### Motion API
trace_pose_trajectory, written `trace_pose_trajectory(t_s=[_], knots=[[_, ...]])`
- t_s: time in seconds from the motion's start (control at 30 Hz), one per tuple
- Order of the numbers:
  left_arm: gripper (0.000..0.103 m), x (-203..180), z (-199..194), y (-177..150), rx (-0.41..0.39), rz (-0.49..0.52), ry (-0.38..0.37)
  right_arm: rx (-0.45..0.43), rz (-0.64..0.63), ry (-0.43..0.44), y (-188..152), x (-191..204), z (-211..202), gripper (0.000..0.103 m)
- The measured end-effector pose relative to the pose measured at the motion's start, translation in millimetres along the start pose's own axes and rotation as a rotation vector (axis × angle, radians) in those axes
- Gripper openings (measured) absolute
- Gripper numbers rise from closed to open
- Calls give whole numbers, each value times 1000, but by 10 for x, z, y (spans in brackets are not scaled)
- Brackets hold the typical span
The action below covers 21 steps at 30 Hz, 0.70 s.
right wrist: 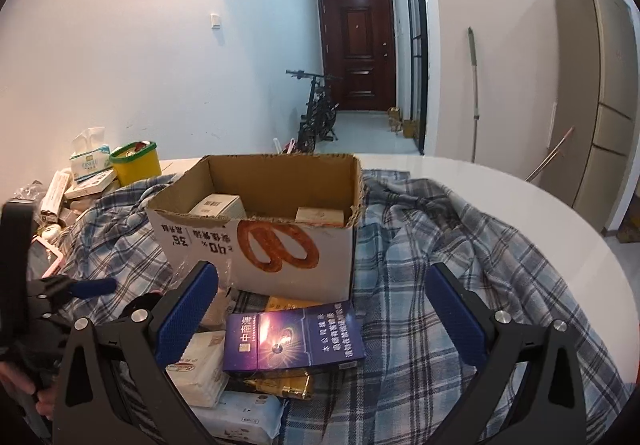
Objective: Organize objects
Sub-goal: 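Lower both grippers toward the items lying in front of the box, then grasp the black fluffy toy with the left gripper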
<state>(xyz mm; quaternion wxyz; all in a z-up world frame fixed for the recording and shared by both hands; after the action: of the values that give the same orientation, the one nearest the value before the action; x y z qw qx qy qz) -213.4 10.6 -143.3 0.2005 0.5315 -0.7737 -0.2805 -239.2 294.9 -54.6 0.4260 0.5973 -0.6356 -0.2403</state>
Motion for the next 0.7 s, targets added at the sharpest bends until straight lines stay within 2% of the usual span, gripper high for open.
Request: trace_pose_trajectory(t_s=[0.03,0.13,0.2,0.3,0.47,0.57,0.7], knots=[[88,-3,25,-14,9,-3,-6,14,-4,6,-25,21,18,103],[76,-61,70,-39,29,18,-10,23,-27,8,-46,56,32,103],[58,-70,112,-62,50,20,-11,13,-34,-2,-33,56,33,103],[46,-65,130,-79,61,22,-21,17,-16,4,-32,24,31,103],[39,-98,17,-46,8,42,-10,25,-10,8,-43,19,41,103],[38,-113,-85,11,-46,46,-13,23,-12,7,-46,15,37,103],[38,-122,-125,30,-59,41,-12,30,-25,11,-62,36,41,103]])
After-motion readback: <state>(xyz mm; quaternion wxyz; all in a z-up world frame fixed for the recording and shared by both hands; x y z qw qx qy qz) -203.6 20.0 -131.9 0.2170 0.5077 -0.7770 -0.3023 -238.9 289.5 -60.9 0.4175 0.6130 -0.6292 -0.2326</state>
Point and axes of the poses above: each gripper's, at about its wrist camera, not at the fingertips, and z roughly the way its jaws point, x to its left, y to its top, the point moved 8 cm from there along z, roughly the way its jaws point, and after that the axes turned 13 degrees about z, right-handed, at the moved point
